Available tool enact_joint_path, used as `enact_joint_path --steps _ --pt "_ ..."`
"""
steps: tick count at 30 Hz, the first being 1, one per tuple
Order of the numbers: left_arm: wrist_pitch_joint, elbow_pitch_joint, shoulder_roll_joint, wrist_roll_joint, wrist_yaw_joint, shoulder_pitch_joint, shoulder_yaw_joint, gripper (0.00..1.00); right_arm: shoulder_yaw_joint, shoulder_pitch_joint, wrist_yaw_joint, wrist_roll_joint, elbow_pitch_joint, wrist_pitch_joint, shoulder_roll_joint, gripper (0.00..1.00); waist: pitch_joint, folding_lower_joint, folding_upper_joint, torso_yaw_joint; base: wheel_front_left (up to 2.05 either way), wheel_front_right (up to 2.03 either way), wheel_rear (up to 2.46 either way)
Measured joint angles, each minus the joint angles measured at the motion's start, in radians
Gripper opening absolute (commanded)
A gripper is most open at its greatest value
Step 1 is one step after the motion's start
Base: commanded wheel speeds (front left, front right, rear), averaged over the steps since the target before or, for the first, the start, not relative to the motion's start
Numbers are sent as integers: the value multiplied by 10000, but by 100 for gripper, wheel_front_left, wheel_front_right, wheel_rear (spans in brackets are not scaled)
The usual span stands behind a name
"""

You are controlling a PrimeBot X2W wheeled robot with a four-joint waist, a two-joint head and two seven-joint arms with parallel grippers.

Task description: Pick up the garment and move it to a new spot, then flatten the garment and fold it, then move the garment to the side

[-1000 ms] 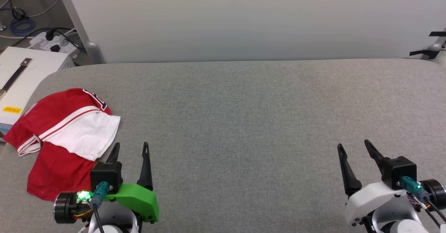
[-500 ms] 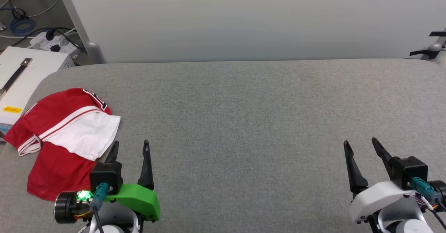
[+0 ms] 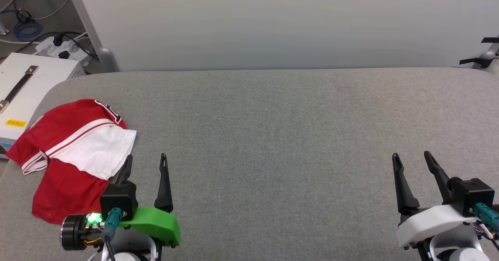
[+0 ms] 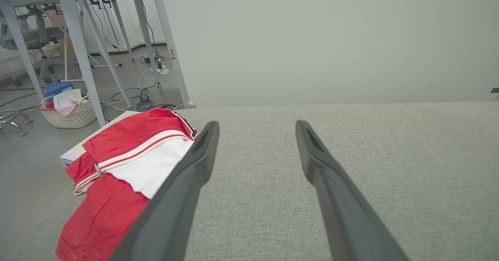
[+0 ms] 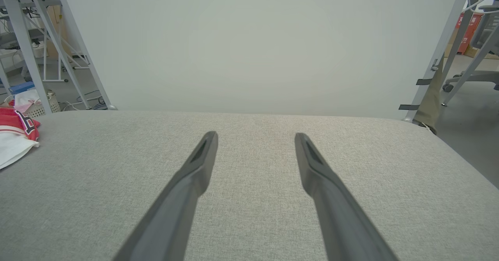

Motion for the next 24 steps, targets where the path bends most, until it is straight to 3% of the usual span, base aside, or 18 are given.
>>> enact_joint_path --steps 24 --pt "-520 -35 0 2 263 206 -176 100 -59 288 0 353 -240 -456 2 100 -105 0 0 36 0 0 0"
